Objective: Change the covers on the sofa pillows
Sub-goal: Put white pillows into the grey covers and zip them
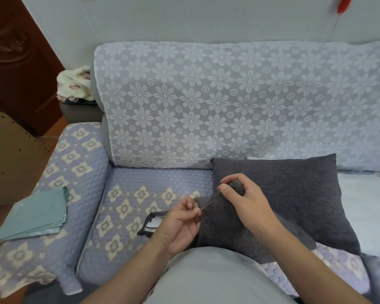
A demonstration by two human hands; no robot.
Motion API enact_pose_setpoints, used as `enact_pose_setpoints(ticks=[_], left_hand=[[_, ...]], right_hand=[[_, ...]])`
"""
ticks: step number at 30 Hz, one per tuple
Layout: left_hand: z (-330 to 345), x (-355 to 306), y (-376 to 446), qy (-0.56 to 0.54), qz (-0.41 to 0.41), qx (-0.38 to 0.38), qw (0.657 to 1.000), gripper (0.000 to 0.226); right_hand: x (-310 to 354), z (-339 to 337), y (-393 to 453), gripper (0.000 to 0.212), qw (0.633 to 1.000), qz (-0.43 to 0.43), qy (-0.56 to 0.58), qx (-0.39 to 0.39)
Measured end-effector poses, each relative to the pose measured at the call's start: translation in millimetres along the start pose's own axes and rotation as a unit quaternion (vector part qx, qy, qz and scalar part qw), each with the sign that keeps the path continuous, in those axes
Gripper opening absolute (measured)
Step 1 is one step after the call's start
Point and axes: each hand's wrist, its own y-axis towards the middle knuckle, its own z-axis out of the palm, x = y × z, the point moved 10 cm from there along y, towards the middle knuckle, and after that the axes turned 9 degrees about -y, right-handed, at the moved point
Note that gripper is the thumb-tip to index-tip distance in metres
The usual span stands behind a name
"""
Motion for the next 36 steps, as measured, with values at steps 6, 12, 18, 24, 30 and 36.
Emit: enact_pose_setpoints(ticks=[6, 12, 18, 24, 30, 36], left_hand=[[4.4, 6.0, 6.3, 0.075, -0.023, 0.0, 0.997, 0.025], [24.2, 11.1, -4.0, 0.318, 0.007, -0.02, 0.948, 0.027], [39.2, -1.1, -3.9, 0.474, 0.065, -0.076, 0.875, 0.037], [55.5, -10.0, -10.8, 0.545, 0.091, -0.049, 0.832, 0.036], [62.4, -37.6, -19.6, 0.511, 0.138, -0.051, 0.847, 0.034], [64.8, -55.8, -21.9, 0.481, 0.14, -0.06, 0.863, 0.045]], right_hand=[[-8.5, 17.6, 0.0, 0.015, 0.995, -0.023, -0.071, 0.073], [14.4, 7.2, -14.0, 0.047, 0.88, -0.172, -0.436, 0.077], [9.3, 16.5, -10.2, 0.011, 0.792, -0.161, -0.585, 0.068], [21.8, 0.4, -10.0, 0.015, 0.823, -0.187, -0.535, 0.053], [57.4, -9.1, -11.1, 0.013, 0.843, -0.225, -0.489, 0.014], [81.8, -18.6, -5.6, 0.015, 0.843, -0.248, -0.478, 0.002]])
